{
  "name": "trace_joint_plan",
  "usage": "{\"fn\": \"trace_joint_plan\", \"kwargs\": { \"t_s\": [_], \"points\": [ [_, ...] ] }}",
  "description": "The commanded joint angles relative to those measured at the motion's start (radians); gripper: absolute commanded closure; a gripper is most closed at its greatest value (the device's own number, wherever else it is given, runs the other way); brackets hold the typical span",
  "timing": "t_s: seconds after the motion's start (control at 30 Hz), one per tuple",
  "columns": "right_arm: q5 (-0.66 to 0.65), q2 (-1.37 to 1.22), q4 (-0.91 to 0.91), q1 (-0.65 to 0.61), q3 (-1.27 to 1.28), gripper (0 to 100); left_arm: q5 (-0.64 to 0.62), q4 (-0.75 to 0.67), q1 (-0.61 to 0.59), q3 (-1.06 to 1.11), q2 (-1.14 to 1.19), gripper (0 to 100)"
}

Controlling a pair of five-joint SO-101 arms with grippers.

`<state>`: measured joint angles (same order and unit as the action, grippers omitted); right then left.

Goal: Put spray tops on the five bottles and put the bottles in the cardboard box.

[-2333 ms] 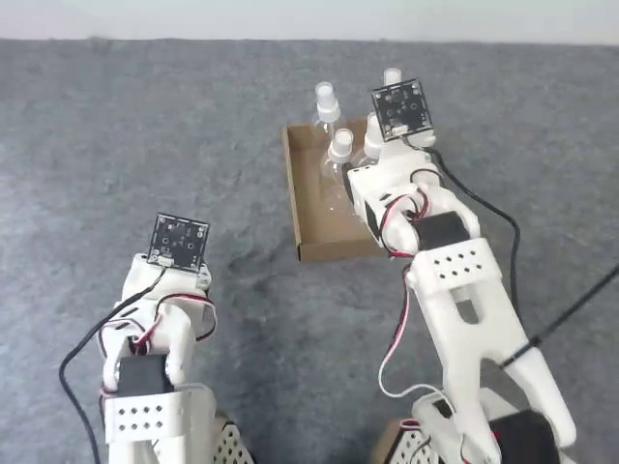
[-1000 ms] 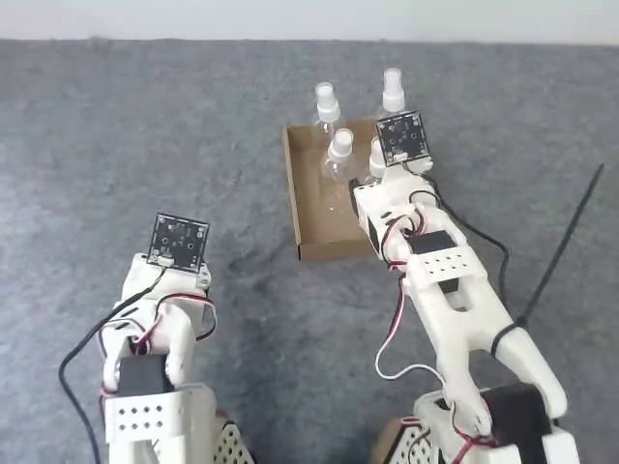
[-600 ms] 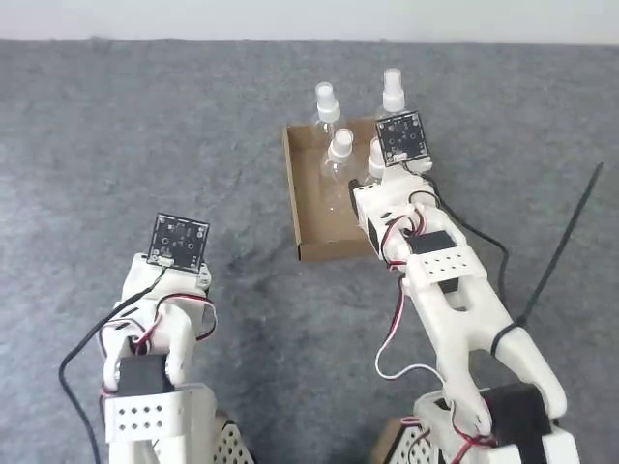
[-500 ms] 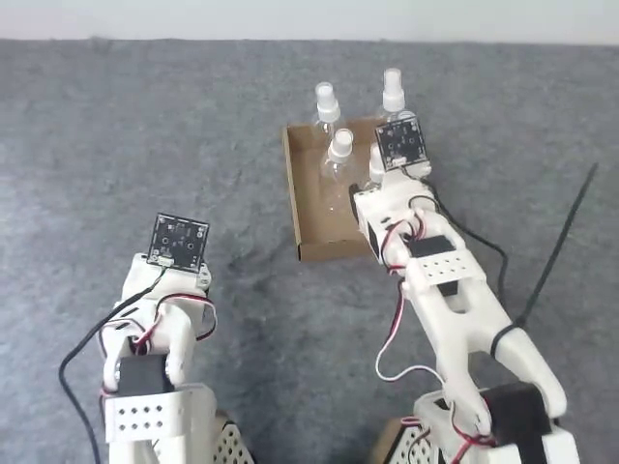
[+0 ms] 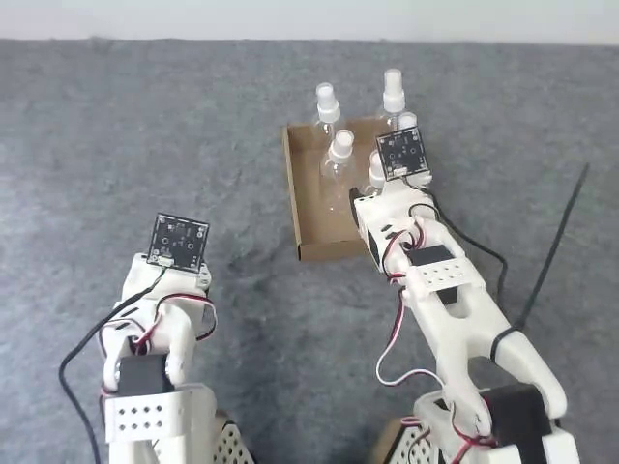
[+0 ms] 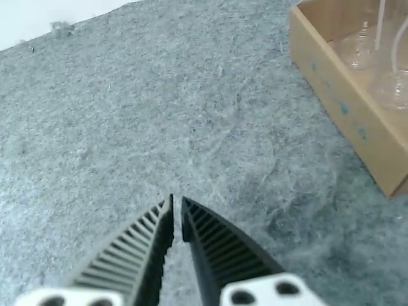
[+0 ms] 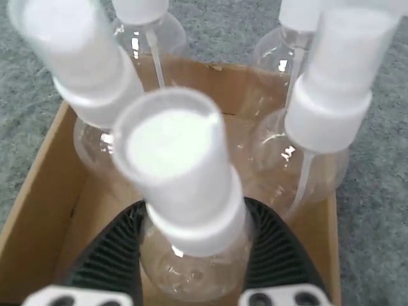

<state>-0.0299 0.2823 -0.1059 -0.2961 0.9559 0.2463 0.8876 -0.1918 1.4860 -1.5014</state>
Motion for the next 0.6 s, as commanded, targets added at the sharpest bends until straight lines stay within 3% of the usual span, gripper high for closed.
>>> {"fn": "trace_joint_plan", "kwargs": {
  "t_s": [0.0, 0.4, 0.57],
  "points": [
    [-0.015, 0.013, 0.018, 0.001, -0.008, 99.1, 0.003, -0.028, -0.003, -0.008, -0.02, 99],
    [-0.015, 0.015, 0.018, -0.007, -0.015, 98.5, 0.003, -0.028, -0.003, -0.008, -0.02, 99],
    [-0.015, 0.015, 0.018, -0.007, -0.015, 87.5, 0.003, -0.028, -0.003, -0.008, -0.02, 99]
  ]
}}
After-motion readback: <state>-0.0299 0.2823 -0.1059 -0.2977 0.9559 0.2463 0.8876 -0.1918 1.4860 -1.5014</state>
